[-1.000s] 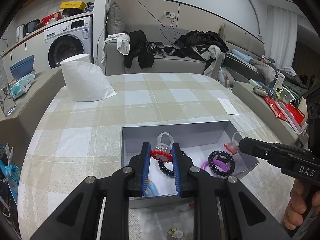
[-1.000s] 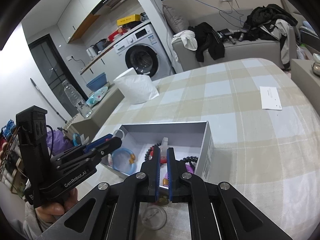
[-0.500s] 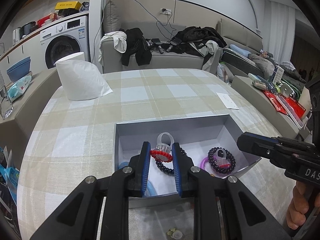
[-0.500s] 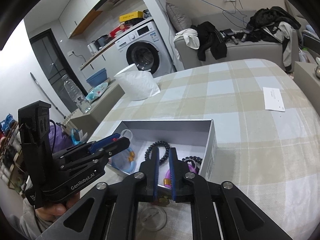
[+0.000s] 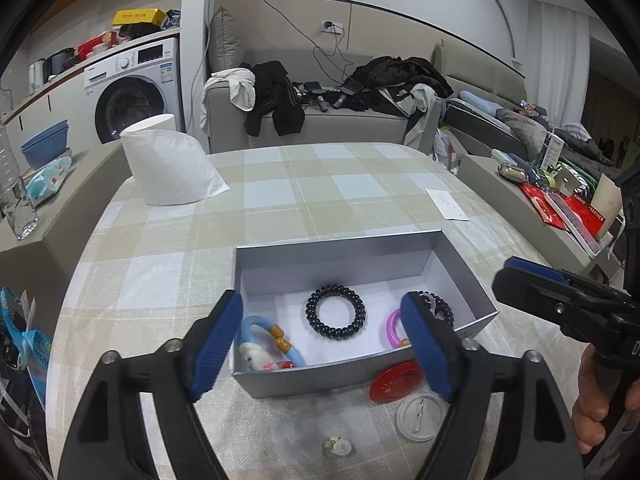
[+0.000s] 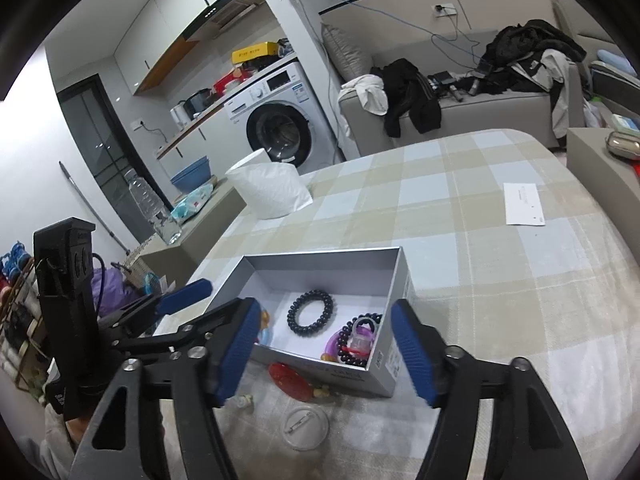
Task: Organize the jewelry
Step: 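Move both tools back toward the round white badge and small charms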
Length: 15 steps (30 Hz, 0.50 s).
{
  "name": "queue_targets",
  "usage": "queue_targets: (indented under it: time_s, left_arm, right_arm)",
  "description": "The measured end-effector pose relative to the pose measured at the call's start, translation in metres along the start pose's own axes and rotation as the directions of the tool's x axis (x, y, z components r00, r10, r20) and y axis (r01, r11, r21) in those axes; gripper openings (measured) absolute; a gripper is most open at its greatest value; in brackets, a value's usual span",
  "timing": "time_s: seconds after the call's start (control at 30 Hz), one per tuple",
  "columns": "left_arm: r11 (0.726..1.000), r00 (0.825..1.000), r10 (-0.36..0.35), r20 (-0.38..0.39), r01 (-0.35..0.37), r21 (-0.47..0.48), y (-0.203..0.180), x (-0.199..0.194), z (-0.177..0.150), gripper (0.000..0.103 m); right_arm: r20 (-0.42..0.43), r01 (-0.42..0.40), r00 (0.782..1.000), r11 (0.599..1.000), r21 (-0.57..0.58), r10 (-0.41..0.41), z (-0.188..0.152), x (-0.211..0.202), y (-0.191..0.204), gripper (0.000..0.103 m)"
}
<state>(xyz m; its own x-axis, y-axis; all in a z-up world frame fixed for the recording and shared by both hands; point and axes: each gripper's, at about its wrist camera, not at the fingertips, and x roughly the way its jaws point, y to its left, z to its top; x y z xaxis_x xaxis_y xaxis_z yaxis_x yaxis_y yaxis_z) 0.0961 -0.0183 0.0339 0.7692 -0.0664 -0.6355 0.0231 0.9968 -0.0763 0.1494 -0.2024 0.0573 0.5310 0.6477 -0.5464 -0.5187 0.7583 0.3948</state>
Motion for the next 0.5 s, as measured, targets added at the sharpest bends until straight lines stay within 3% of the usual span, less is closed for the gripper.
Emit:
queue_targets:
  time_s: [0.13, 0.27, 0.5]
  left_arm:
    - [0.999, 1.0, -0.002, 0.02, 0.002, -0.038, 0.007, -0.009, -0.002, 0.099]
    - [0.998, 1.0, -0.015, 0.015, 0.015, -0.055, 0.012, -0.013, -0.009, 0.101]
    - [0.999, 1.0, -0.002, -0.02, 0.001, -0.045, 0.012, -0.015, -0.025, 0.102]
  right_arm:
    - [0.002, 0.036, 0.999, 0.999, 0.003, -0.036, -0.003, -0.005, -0.002, 0.097]
    - [-0.001, 0.06, 0.998, 0.998, -0.006, -0.06, -0.012, -0.014, -0.003, 0.103]
    - [-0.038, 0.077, 0.996, 0.997, -0.02, -0.078, -0.026, -0.015, -0.002, 0.103]
